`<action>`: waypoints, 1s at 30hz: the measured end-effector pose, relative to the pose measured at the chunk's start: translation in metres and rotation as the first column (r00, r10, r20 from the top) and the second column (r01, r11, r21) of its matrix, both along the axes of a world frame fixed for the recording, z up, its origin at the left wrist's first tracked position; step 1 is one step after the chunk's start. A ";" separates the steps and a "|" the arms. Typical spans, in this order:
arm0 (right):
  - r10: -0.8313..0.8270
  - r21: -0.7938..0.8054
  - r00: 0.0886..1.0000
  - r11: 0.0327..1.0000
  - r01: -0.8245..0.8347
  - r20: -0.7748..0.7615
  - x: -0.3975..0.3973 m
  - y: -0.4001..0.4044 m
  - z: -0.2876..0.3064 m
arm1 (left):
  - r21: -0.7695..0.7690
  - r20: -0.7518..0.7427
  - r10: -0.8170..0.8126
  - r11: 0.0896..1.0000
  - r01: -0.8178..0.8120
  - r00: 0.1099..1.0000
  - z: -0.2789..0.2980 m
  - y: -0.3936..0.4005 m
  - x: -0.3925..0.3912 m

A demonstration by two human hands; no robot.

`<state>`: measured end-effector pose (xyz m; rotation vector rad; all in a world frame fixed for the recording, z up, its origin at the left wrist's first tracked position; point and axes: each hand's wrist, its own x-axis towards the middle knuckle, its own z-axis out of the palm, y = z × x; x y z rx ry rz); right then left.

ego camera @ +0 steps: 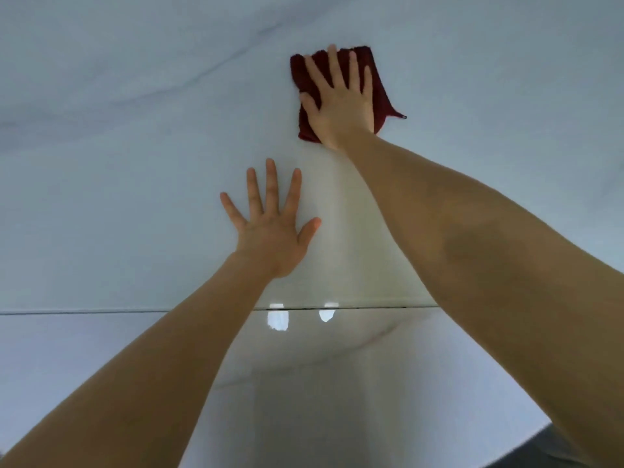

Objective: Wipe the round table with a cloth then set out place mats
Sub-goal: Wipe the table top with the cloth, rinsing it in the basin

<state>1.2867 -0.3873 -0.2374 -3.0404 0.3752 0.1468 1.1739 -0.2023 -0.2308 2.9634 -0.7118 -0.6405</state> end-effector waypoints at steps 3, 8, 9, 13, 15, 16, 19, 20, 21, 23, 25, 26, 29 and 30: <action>0.238 0.003 0.971 0.971 -0.238 -0.016 -0.006 -0.003 0.000 | 0.017 -0.027 0.004 1.000 -0.004 1.000 0.002 0.001 0.008; 0.427 0.021 0.904 0.904 -0.427 -0.023 -0.065 0.002 -0.002 | -0.018 -0.038 0.016 1.000 -0.017 0.999 0.002 0.004 0.010; 0.440 0.024 0.898 0.898 -0.439 -0.022 -0.085 0.002 -0.002 | -0.019 -0.032 0.011 1.000 -0.012 0.999 0.002 0.007 0.009; 0.420 0.022 0.907 0.908 -0.419 -0.034 -0.166 -0.008 -0.002 | -0.014 0.020 -0.010 1.000 0.011 1.000 0.002 0.016 -0.004; 0.364 0.011 0.931 0.932 -0.363 -0.035 -0.208 -0.011 -0.001 | -0.019 0.018 -0.018 1.000 0.019 1.000 0.004 0.015 -0.022; 0.334 0.010 0.942 0.942 -0.334 -0.041 -0.227 -0.012 0.001 | -0.019 0.005 -0.026 0.999 0.026 1.000 0.005 0.014 -0.032; 0.211 0.001 0.977 0.977 -0.211 -0.036 -0.292 -0.004 0.001 | -0.037 -0.010 -0.096 0.995 0.096 0.995 0.007 0.020 -0.067; 0.162 -0.004 0.986 0.987 -0.162 -0.032 -0.314 -0.001 0.001 | -0.042 -0.010 -0.128 0.991 0.128 0.992 0.007 0.024 -0.077; 0.118 -0.007 0.993 0.993 -0.118 -0.031 -0.334 0.002 0.000 | -0.045 -0.013 -0.160 0.986 0.160 0.987 0.006 0.029 -0.087; 0.027 0.006 0.999 1.000 -0.027 -0.029 -0.374 0.017 -0.002 | -0.040 -0.015 -0.212 0.977 0.211 0.977 0.005 0.046 -0.109; -0.095 0.026 0.995 0.995 0.096 -0.022 -0.409 0.036 -0.004 | -0.031 -0.011 -0.249 0.968 0.248 0.969 0.005 0.060 -0.125; -0.166 0.026 0.986 0.986 0.166 -0.012 -0.423 0.049 -0.005 | -0.028 -0.008 -0.262 0.965 0.262 0.965 0.005 0.065 -0.130; -0.430 0.042 0.902 0.903 0.428 0.049 -0.459 0.115 -0.006 | -0.023 -0.027 -0.304 0.953 0.303 0.952 0.005 0.080 -0.147; -0.506 0.033 0.860 0.862 0.505 0.065 -0.466 0.149 -0.007 | -0.025 -0.027 -0.327 0.945 0.326 0.945 0.005 0.087 -0.154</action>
